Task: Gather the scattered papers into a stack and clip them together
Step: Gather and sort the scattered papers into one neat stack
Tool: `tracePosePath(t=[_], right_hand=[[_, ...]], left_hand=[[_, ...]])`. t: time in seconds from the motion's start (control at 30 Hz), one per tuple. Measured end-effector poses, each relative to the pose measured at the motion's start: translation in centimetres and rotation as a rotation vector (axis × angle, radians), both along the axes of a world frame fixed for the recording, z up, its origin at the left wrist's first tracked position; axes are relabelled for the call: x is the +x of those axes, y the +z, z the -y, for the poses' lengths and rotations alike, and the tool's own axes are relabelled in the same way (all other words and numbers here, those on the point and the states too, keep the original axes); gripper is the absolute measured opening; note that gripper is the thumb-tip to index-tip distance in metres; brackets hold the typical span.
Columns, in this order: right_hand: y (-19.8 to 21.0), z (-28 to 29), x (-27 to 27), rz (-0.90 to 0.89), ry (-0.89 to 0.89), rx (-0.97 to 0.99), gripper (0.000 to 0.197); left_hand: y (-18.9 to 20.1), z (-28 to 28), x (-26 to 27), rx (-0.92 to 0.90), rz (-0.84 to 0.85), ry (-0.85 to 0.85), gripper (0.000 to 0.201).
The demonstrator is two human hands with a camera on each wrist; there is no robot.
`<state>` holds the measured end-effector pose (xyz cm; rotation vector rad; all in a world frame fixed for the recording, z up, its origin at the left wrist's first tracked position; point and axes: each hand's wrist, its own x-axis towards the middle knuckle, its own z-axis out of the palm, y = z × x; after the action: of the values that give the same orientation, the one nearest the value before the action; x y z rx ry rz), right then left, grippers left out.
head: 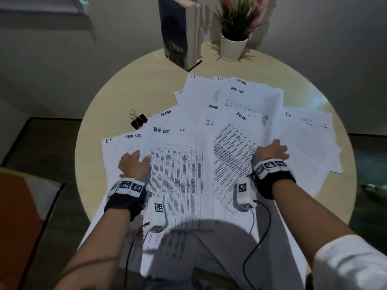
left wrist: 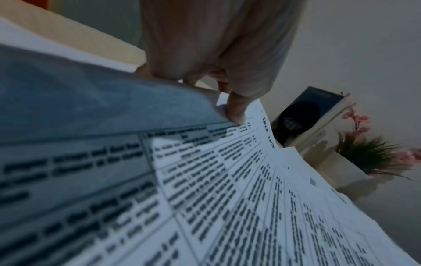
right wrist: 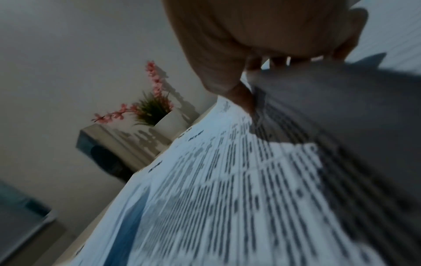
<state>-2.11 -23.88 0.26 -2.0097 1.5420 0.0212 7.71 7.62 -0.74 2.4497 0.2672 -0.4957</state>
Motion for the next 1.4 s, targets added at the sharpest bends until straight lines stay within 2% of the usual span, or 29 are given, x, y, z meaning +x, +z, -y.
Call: tracePosePath(t=[0.07, 0.13, 0.2, 0.27, 0.33, 0.37, 0.4, 0.47, 0.53, 0.57, 0.63, 0.67, 0.73, 0.83, 0.93, 1.03, 1.07, 1.13, 1.17, 1.23, 1.33, 1.37, 1.4], right_hand=[[-0.6, -1.4, 1.5, 0.041, 0.077, -0.059, 0.037], [-1.2, -3.5, 2.1, 0.220, 0.222, 0.048, 0.031], [-2.4, -5.6, 2.0, 0.293, 0.408, 0.170, 0.031], [-3.4, -6.7, 1.8, 0.281, 0.469, 0.248, 0.032], [-3.2, -7.3, 1.3, 0.345, 0.411, 0.363, 0.024], [-3.2, -7.3, 1.0, 0.395, 0.339, 0.373, 0.028], [-2.9, -7.4, 0.5, 0.449, 0.251, 0.351, 0.040], [-2.7, -8.0, -0.5, 0.394, 0.126, 0.294, 0.071], [-2.4, -10.0, -1.2, 0.249, 0.249, 0.305, 0.087], [-2.6, -11.1, -1.2, 0.177, 0.382, 0.296, 0.082], [-2.5, -12.7, -1.2, 0.017, 0.673, 0.142, 0.052], [-2.3, -13.1, -1.1, -0.022, 0.759, 0.072, 0.049], [-1.9, -13.1, -1.3, -0.014, 0.814, 0.027, 0.058], [-3.5, -11.9, -1.5, 0.078, 0.691, 0.151, 0.077], [-3.7, -10.4, -1.8, 0.298, 0.375, 0.340, 0.103], [-1.9, -8.3, -1.6, 0.566, 0.081, 0.699, 0.087], [-1.3, -7.5, -1.3, 0.641, 0.047, 0.805, 0.088], [0.2, -6.3, -0.4, 0.721, 0.149, 0.871, 0.087], [1.4, -6.0, 0.2, 0.791, 0.173, 0.864, 0.079], [3.8, -5.6, 1.6, 0.914, 0.091, 0.770, 0.064], [7.0, -3.8, 2.8, 0.973, -0.034, 0.317, 0.014], [7.9, -3.1, 2.9, 1.010, -0.063, 0.211, 0.010], [8.5, -2.0, 2.8, 1.023, -0.097, 0.134, 0.020]], left_hand=[[0.8, 0.9, -0.4, -0.175, 0.034, -0.018, 0.023], [1.4, 2.2, -1.0, -0.260, 0.034, -0.025, 0.008], [1.3, 3.1, -1.6, -0.289, -0.005, -0.039, 0.018], [1.1, 3.5, -2.2, -0.296, -0.022, -0.032, 0.034], [1.0, 3.4, -2.7, -0.393, -0.014, 0.087, 0.052], [0.9, 3.1, -2.8, -0.442, -0.004, 0.170, 0.062], [1.0, 2.7, -3.0, -0.468, -0.004, 0.231, 0.068], [0.6, 2.2, -3.3, -0.462, -0.092, 0.243, 0.070], [0.4, 2.4, -3.9, -0.444, -0.249, 0.108, 0.064], [0.3, 2.7, -4.3, -0.420, -0.292, 0.053, 0.057], [0.6, 3.3, -4.9, -0.345, -0.302, 0.032, 0.045], [0.9, 3.5, -5.0, -0.307, -0.278, 0.028, 0.041], [1.5, 3.5, -5.1, -0.259, -0.207, -0.003, 0.038], [2.9, 2.7, -5.0, -0.243, -0.126, -0.042, 0.038], [4.6, 0.6, -4.1, -0.280, -0.042, -0.017, 0.033], [6.4, -1.8, -3.3, -0.312, 0.054, -0.088, 0.019], [6.8, -2.4, -3.2, -0.316, 0.059, -0.119, 0.022], [7.2, -3.0, -3.0, -0.320, 0.045, -0.179, 0.033], [7.2, -3.1, -2.9, -0.319, 0.042, -0.215, 0.035], [7.1, -2.9, -2.9, -0.306, 0.023, -0.277, 0.036], [7.0, -2.9, -3.1, -0.354, 0.007, -0.207, 0.031], [7.0, -3.0, -3.2, -0.380, 0.024, -0.148, 0.025], [6.8, -3.3, -3.2, -0.421, 0.028, -0.076, 0.016]])
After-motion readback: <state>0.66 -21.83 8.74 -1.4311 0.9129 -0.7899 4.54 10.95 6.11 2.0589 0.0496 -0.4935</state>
